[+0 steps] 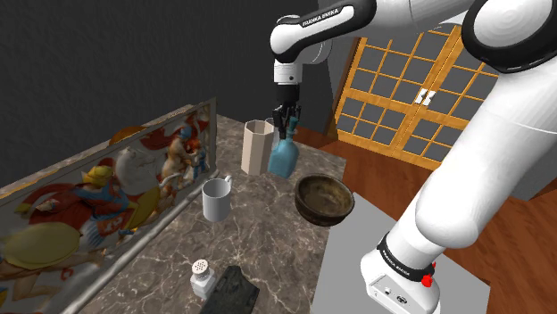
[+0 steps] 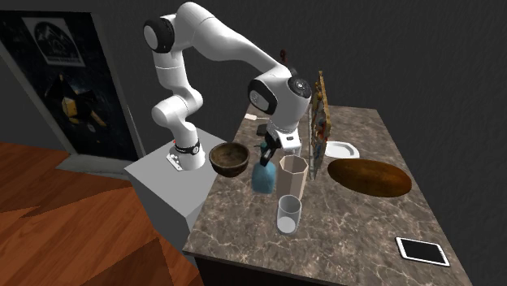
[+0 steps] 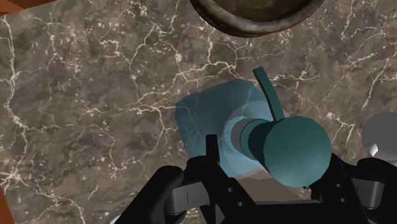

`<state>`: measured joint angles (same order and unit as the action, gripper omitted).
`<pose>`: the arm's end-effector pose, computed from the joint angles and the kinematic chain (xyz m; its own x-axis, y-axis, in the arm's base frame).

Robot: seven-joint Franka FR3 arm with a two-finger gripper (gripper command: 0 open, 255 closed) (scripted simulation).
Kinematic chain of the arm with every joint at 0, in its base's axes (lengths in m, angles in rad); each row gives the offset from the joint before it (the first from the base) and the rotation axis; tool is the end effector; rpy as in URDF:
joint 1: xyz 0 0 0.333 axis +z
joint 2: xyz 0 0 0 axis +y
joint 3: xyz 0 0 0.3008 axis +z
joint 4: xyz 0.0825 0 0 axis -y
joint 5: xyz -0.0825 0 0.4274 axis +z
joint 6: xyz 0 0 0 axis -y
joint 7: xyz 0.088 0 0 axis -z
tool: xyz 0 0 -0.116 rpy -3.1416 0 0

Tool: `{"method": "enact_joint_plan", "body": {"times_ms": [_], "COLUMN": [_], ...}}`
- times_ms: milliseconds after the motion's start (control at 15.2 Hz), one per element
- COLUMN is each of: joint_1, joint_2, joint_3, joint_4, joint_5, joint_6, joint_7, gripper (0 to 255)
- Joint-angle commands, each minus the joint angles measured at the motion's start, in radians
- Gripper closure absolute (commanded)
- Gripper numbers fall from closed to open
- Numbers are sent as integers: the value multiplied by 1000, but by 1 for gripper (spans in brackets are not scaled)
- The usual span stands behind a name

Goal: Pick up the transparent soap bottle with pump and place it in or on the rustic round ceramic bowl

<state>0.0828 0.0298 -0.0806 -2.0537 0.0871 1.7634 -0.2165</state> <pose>0.5515 0.0097 0.3560 0.9354 0.1991 -0.2920 0.1643 -0.9765 -0.1394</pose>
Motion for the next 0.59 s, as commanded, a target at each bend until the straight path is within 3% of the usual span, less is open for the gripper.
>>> {"method": "enact_joint_plan", "body": {"times_ms": [0,528], "joint_1": [0,-1], "joint_2": [-11,-39], "joint_3": [0,-1], "joint_4": [17,93], "joint_5": [-2,-5], "joint_6": [-28,-131], "joint_7": [2,11], "gripper": [255,255]}}
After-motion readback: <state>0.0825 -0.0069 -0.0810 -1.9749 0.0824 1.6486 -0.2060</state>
